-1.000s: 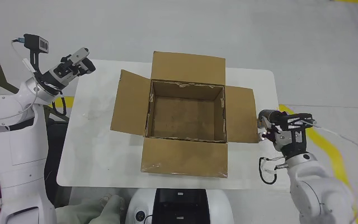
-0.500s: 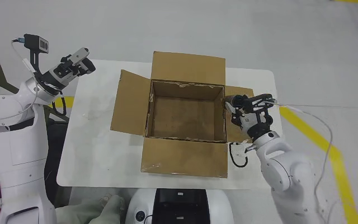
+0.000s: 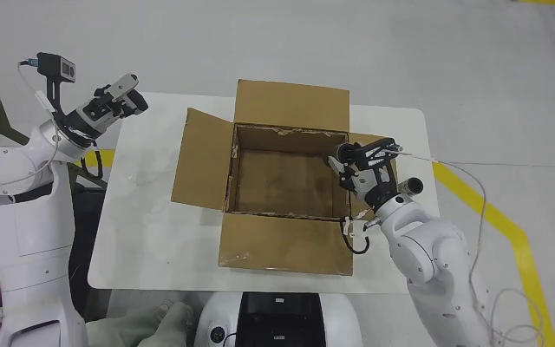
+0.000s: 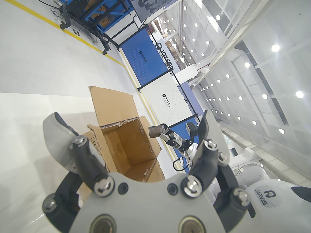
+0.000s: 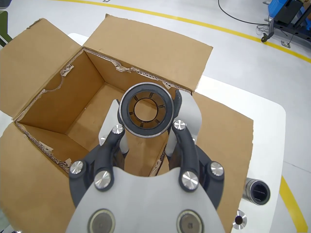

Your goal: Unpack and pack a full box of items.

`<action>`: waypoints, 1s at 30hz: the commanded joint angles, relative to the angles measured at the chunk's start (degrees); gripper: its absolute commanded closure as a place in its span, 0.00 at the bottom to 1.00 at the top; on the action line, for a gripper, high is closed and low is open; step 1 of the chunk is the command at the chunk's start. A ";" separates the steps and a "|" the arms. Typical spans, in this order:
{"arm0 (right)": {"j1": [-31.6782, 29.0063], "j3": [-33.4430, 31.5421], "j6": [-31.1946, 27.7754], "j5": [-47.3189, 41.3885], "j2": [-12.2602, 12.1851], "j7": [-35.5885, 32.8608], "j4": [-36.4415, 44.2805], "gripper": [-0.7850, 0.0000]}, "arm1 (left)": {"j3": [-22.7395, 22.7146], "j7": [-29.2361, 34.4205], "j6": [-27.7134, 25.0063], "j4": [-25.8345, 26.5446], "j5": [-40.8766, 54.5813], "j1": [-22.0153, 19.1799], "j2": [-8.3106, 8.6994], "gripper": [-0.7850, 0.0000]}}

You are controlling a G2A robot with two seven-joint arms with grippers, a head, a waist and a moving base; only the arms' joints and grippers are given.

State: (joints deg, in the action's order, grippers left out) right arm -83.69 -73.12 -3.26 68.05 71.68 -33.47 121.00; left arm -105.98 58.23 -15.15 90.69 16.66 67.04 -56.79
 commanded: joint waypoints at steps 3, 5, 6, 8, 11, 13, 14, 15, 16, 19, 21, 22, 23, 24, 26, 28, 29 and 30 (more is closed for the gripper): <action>0.00 0.00 0.00 0.00 0.00 0.00 0.00 1.00 | 0.00 0.00 0.00 0.00 0.00 0.00 0.00 0.00; 0.00 0.00 0.00 0.00 0.00 0.00 0.00 1.00 | 0.00 0.00 0.00 0.00 0.00 0.00 0.00 0.00; 0.00 0.00 0.00 0.00 0.00 0.00 0.00 1.00 | 0.00 0.00 0.00 0.00 0.00 0.00 0.00 0.00; 0.00 0.00 0.00 0.00 0.00 0.00 0.00 1.00 | 0.00 0.00 0.00 0.00 0.00 0.00 0.00 0.00; -0.02 0.01 -0.03 -0.10 0.01 0.18 -0.02 1.00 | 0.00 0.00 0.00 0.00 0.00 0.00 0.00 0.00; 0.47 0.48 -0.89 -0.69 0.05 0.67 -0.88 1.00 | 0.00 0.00 0.00 0.00 0.00 0.00 0.00 0.00; 1.33 1.03 -1.68 -0.90 0.09 0.56 -1.60 1.00 | 0.00 0.00 0.00 0.00 0.00 0.00 0.00 0.00; 2.43 1.63 -2.20 -1.36 0.18 0.45 -2.67 1.00 | 0.00 0.00 0.00 0.00 0.00 0.00 0.00 0.00; 3.67 2.27 -2.43 -1.51 0.28 -0.05 -4.24 1.00 | 0.00 0.00 0.00 0.00 0.00 0.00 0.00 0.00; 8.10 5.30 -2.47 -2.74 0.88 0.26 -9.16 1.00 | 0.00 0.00 0.00 0.00 0.00 0.00 0.00 0.00; 11.55 7.79 -3.06 -3.66 1.40 0.46 -13.15 1.00 | 0.00 0.00 0.00 0.00 0.00 0.00 0.00 0.00; 13.05 8.92 -3.24 -4.62 1.70 0.95 -15.11 1.00 | 0.00 0.00 0.00 0.00 0.00 0.00 0.00 0.00; 14.56 10.28 -3.41 -4.93 1.99 1.11 -16.82 1.00 | 0.00 0.00 0.00 0.00 0.00 0.00 0.00 0.00; 15.90 11.53 -3.62 -5.56 2.30 1.39 -18.48 1.00 | 0.00 0.00 0.00 0.00 0.00 0.00 0.00 0.00; 18.41 13.50 -4.64 -6.96 2.84 1.85 -21.85 1.00 | 0.00 0.00 0.00 0.00 0.00 0.00 0.00 0.00; 20.78 15.38 -5.88 -7.85 3.35 2.01 -24.50 1.00 | 0.00 0.00 0.00 0.00 0.00 0.00 0.00 0.00; 21.79 16.24 -6.19 -8.21 3.61 2.09 -25.66 1.00 | 0.00 0.00 0.00 0.00 0.00 0.00 0.00 0.00; 22.72 17.03 -6.39 -8.65 3.87 2.23 -26.73 1.00 | 0.00 0.00 0.00 0.00 0.00 0.00 0.00 0.00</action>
State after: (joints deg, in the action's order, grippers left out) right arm -61.91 -56.80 -9.50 59.74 75.34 -31.35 95.33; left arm -105.98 58.23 -15.15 90.69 16.66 67.04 -56.79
